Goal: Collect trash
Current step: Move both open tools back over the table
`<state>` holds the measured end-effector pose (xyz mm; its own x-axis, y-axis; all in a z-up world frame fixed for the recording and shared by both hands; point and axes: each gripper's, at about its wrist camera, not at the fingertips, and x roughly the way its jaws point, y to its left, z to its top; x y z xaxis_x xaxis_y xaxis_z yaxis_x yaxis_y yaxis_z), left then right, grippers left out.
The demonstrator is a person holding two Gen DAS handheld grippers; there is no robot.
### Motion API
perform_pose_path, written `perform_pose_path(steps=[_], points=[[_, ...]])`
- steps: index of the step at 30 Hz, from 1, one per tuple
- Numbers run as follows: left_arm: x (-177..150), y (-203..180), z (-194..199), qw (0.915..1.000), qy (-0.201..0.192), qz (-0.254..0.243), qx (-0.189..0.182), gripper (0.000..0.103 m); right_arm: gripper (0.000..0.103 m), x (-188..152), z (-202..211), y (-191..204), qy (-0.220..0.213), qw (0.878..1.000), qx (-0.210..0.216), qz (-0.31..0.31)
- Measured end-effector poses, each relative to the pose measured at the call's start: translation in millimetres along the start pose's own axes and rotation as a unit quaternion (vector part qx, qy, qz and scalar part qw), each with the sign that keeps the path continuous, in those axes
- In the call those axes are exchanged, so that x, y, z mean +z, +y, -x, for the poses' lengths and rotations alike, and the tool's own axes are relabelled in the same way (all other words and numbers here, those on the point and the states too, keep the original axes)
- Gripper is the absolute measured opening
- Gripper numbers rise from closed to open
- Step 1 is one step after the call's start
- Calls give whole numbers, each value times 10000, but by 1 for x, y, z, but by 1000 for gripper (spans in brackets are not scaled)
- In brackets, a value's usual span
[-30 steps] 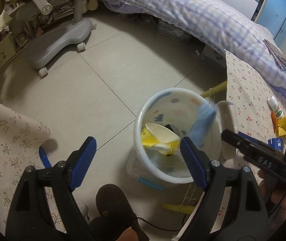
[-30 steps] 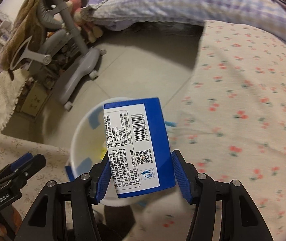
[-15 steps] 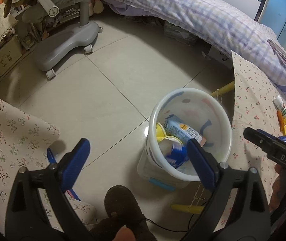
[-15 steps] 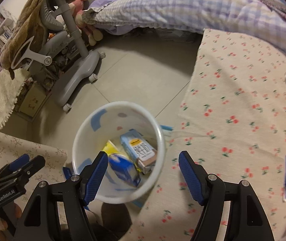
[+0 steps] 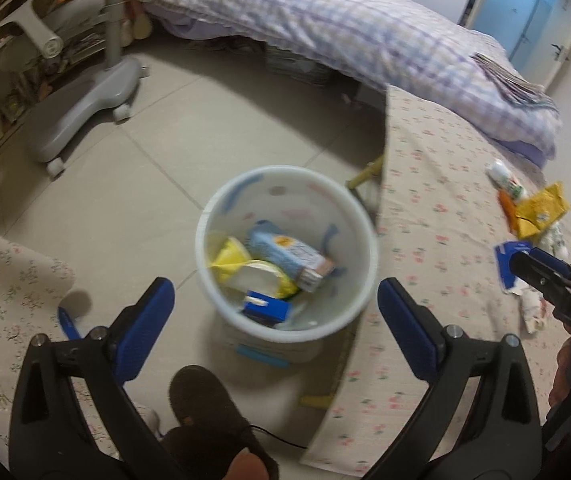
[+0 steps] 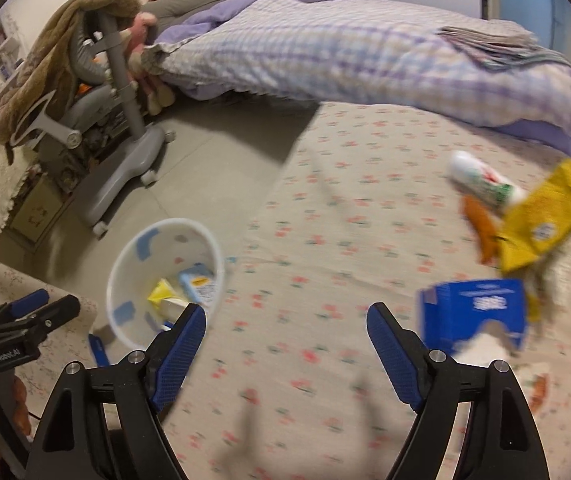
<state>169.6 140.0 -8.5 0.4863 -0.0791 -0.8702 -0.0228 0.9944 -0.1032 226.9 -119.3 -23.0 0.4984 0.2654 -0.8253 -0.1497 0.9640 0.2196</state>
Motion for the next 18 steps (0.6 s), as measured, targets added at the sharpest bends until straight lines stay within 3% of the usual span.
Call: perform_pose_path(steps=[14,18], points=[[-4,-70,-3,9980,144,-514,-334,101,85,-25,31,-111,262,9939,-819,-685],[-5,-84,-4,9972,178,-602,-404,101,85,-34,32,-138,463,9911,-827,-930]])
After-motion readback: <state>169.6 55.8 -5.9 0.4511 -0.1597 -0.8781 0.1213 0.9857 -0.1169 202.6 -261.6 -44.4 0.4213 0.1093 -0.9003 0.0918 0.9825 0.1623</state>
